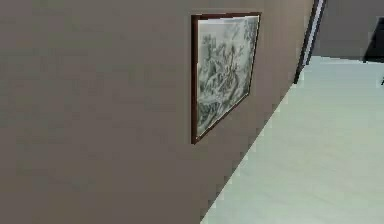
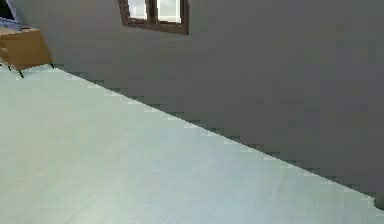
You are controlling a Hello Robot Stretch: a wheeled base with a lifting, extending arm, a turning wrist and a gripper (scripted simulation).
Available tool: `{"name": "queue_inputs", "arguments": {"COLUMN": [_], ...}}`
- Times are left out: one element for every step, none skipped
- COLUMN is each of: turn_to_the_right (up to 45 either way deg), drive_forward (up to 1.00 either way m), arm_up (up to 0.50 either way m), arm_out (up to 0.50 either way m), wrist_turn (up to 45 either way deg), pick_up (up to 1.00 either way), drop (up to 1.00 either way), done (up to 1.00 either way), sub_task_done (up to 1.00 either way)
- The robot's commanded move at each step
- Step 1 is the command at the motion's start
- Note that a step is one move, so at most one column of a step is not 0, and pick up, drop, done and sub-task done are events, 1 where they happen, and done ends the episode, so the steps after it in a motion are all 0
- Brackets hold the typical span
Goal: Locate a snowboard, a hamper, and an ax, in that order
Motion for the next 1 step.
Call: {"name": "queue_inputs", "arguments": {"turn_to_the_right": [36.0], "drive_forward": [0.00], "arm_up": [0.00], "arm_out": [0.00], "wrist_turn": [0.0], "pick_up": [0.00], "drop": [0.00], "done": [0.00], "sub_task_done": [0.00]}}
